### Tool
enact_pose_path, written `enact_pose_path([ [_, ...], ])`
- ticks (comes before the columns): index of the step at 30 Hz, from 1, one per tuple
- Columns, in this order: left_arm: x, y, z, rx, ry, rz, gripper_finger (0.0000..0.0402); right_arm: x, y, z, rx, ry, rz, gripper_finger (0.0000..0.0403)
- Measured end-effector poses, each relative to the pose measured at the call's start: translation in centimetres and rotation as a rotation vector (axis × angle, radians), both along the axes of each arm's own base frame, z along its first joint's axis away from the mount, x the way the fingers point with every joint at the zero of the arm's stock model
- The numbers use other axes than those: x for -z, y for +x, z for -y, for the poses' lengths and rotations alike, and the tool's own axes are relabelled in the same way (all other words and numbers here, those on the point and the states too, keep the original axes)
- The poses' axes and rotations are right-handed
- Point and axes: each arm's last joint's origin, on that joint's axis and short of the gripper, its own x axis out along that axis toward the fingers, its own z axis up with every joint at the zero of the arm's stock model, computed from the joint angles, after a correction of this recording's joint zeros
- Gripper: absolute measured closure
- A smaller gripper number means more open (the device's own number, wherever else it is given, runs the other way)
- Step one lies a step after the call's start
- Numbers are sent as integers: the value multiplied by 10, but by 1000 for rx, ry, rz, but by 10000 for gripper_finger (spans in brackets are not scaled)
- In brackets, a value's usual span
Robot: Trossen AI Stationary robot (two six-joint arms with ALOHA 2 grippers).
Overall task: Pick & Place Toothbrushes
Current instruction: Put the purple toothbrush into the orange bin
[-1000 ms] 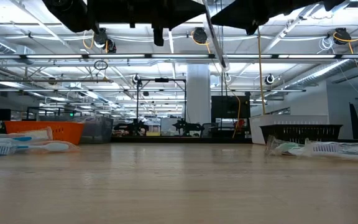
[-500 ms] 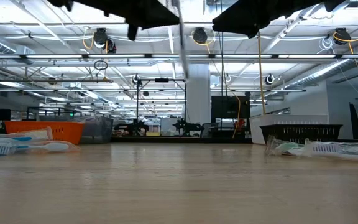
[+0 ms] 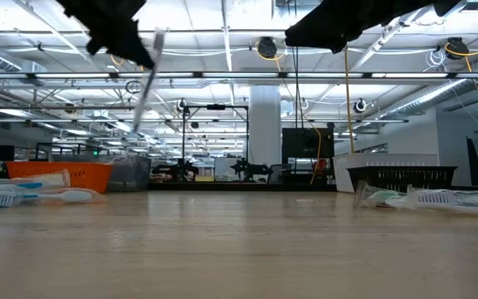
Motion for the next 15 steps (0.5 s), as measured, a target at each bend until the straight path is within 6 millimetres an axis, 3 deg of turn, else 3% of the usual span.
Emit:
enact_pose_path([
  [5, 7, -22, -9, -118, -8, -130, 401, 0, 0, 0, 0, 0, -2, 261],
  [15, 22, -46, -27, -301, -55, -351, 401, 16, -4, 0, 0, 1, 9, 261],
])
